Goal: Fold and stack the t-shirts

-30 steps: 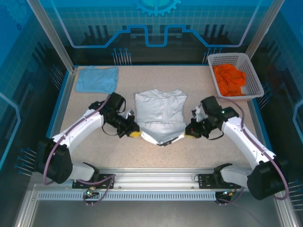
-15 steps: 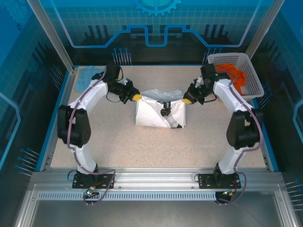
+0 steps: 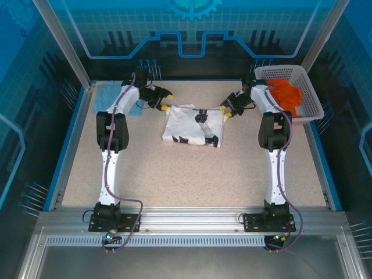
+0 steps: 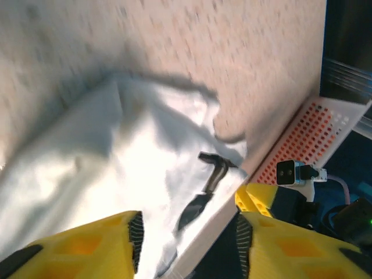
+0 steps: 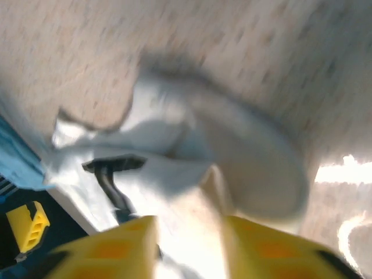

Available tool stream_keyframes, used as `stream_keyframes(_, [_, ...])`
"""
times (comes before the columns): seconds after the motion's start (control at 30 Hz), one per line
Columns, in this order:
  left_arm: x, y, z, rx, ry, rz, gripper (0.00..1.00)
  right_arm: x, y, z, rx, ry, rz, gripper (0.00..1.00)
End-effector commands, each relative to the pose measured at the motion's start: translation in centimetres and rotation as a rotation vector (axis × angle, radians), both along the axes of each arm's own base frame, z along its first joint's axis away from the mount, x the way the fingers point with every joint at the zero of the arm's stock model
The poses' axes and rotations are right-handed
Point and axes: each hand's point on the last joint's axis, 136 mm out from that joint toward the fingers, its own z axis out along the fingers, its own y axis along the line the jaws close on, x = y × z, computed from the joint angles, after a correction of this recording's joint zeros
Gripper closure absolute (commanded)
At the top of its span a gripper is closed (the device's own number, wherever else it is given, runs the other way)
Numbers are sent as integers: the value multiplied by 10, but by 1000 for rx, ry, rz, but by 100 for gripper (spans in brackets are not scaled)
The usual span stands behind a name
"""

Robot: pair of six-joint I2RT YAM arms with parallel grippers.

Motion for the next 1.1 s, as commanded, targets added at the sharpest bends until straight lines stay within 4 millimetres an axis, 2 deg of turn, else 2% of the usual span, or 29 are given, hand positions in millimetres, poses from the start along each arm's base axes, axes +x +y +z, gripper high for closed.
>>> stream_keyframes(0.0, [12, 15, 22, 41, -38, 54, 47, 13, -5, 23, 43, -15, -44, 37])
stream_keyframes(0.1, [12, 25, 54, 103, -120, 86, 47, 29, -15, 55, 26, -123, -60, 34])
stream_keyframes(0.17, [6, 26, 70, 146, -159, 92, 47, 28, -15, 71, 23, -159, -54, 35])
stream_keyframes(0.27, [-13, 16, 84, 230, -200, 53, 51, 12, 8, 88, 23, -207, 30, 40])
stream_keyframes(0.33, [-30, -1, 85, 254, -212, -6, 56, -4, 26, 91, 15, -231, 98, 44])
stream_keyframes(0.4, [-50, -27, 79, 251, -214, -83, 59, -26, 48, 97, 4, -269, 155, 49])
stream_keyframes(0.5, [-77, -64, 59, 249, -201, -207, 60, -54, 78, 78, 46, -254, 208, 55])
stream_keyframes(0.57, [-93, -79, 41, 256, -168, -268, 58, -70, 91, 58, 59, -211, 236, 57])
stream_keyframes(0.63, [-107, -80, 22, 308, -119, -303, 50, -86, 99, 38, 42, -173, 277, 56])
stream_keyframes(0.7, [-113, -70, 11, 368, -99, -313, 38, -100, 104, 20, 1, -143, 328, 50])
stream_keyframes(0.8, [-109, -50, 11, 486, -143, -342, 25, -116, 105, -4, -19, -90, 359, 44])
stream_keyframes(0.93, [-88, -35, 17, 433, -202, -341, 20, -126, 93, -33, -61, -24, 345, 41])
stream_keyframes(1.0, [-78, -45, 17, 323, -241, -352, 19, -130, 89, -47, -65, 10, 342, 41])
stream_keyframes(1.07, [-76, -55, 9, 286, -214, -378, 19, -132, 86, -55, -61, 35, 336, 41])
